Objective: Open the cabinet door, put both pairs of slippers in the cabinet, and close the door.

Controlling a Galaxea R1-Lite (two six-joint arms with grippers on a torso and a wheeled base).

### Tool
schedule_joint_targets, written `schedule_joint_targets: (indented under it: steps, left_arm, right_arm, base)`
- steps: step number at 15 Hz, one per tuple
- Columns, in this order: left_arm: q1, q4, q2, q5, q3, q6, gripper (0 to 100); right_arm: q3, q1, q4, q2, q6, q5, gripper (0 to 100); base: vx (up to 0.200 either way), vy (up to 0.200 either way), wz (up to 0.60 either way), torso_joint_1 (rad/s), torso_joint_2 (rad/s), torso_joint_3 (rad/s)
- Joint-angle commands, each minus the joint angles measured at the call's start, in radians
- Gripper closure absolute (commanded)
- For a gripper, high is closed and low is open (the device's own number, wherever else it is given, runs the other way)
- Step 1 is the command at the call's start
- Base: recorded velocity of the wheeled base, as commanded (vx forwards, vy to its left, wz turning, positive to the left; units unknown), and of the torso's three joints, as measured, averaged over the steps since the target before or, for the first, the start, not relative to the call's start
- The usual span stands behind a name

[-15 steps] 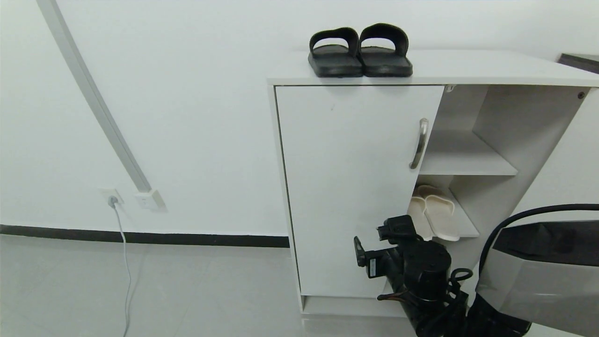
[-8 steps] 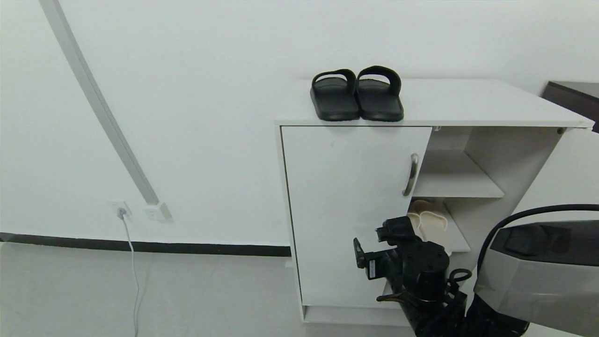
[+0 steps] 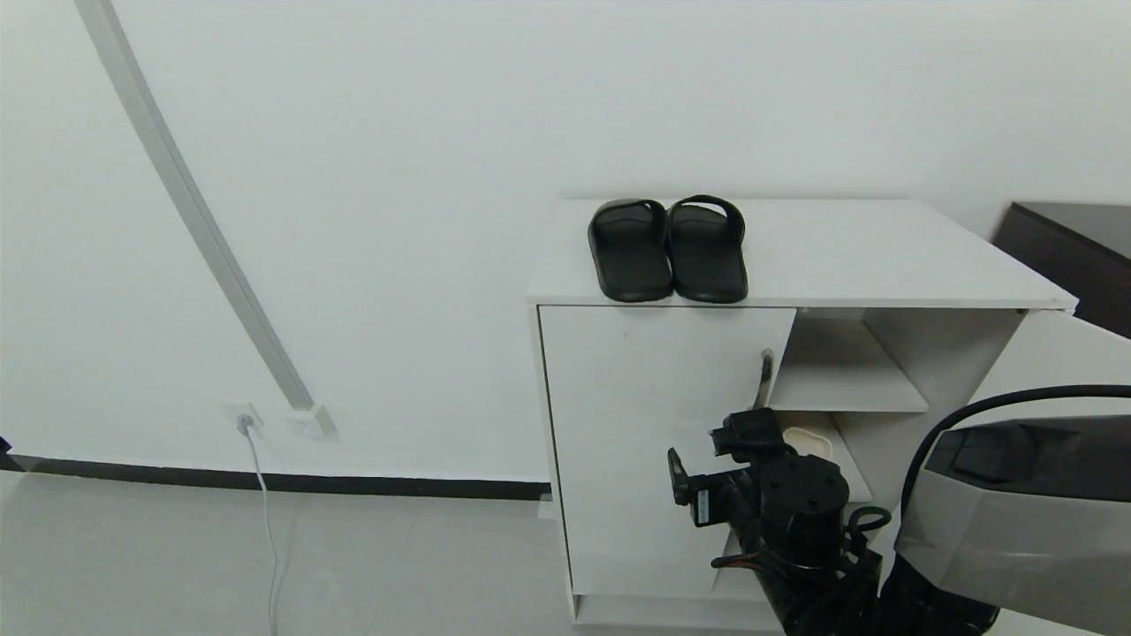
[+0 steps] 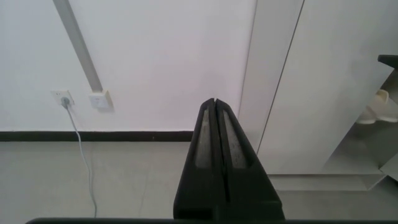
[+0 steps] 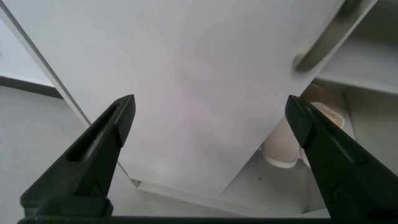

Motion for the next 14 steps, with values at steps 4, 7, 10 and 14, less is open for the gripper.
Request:
schedule_joint_targets:
  steps: [4, 7, 10, 14]
  left_arm:
    - [0.001, 0.0, 0.001, 0.0, 0.0, 0.0, 100]
    - [0.001, 0.0, 0.001, 0.0, 0.0, 0.0, 100]
    - [0.001, 0.0, 0.001, 0.0, 0.0, 0.0, 100]
    - [0.001, 0.0, 0.001, 0.0, 0.0, 0.0, 100]
  right_arm:
    - [0.0, 0.001, -0.001, 0.002, 0.0, 0.0, 0]
    - [0.002, 0.004, -0.004, 0.002, 0.0, 0.0, 0]
    - [0.002, 0.008, -0.008, 0.0, 0.0, 0.001, 0]
    - [0.002, 0.01, -0.007, -0.001, 0.0, 0.001, 0]
  base:
    - [0.0, 0.0, 0.0, 0.201, -0.52, -0.315]
    - [0.0, 0.0, 0.0, 0.227, -0.54, -0.318]
    - [0.0, 0.0, 0.0, 0.245, -0.56, -0.321]
    - [0.0, 0.0, 0.0, 0.262, -0.59, -0.328]
